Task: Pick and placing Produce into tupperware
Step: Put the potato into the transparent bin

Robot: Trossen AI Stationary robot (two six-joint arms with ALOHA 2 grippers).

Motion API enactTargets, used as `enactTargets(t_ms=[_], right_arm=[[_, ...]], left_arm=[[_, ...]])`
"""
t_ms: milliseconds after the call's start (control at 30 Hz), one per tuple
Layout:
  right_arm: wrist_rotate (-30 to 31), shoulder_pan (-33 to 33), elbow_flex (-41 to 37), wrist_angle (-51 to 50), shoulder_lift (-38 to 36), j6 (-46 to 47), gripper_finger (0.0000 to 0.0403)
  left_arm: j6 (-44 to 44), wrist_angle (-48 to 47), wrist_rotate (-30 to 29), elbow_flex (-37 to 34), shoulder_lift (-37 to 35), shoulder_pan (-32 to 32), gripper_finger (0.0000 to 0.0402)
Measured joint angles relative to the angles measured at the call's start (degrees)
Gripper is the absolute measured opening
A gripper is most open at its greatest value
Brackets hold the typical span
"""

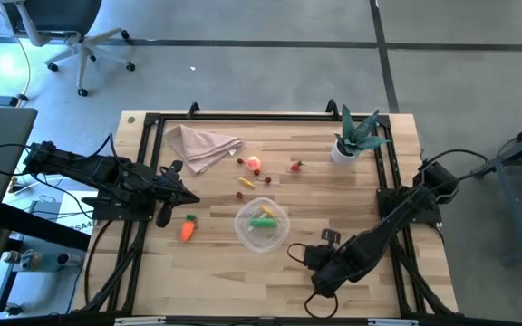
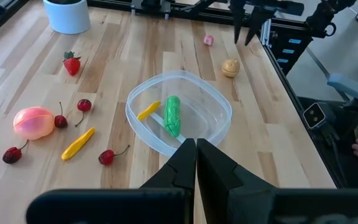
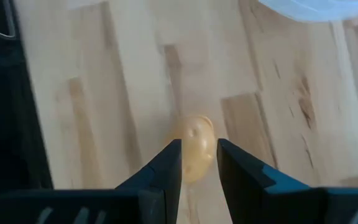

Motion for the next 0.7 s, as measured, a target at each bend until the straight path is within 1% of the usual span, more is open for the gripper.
enactTargets(t_ms=[167,367,500,600,700], right_arm=[[0.2,0.0,0.0,-0.1,0.0,0.3,0.0111],[0.4,0.0,0.0,-0.1,0.0,1.2,0.0169],[0.4,0.0,0.0,-0.1,0.0,3.4,0.0208],[-0.2,0.0,0.0,-0.1,0.0,5.2,0.0228],[-1.6,0.1,-1.6,1.4,0.0,6.8,0.0237]], left_arm=[[0.0,0.0,0.0,0.0,0.0,0.0,0.0005],[0.0,0.0,0.0,0.0,0.0,0.0,0.0005],[0.0,0.0,0.0,0.0,0.0,0.0,0.0005],[0.0,0.0,0.0,0.0,0.0,0.0,0.0005],[0.0,0.0,0.0,0.0,0.0,0.0,0.0005]])
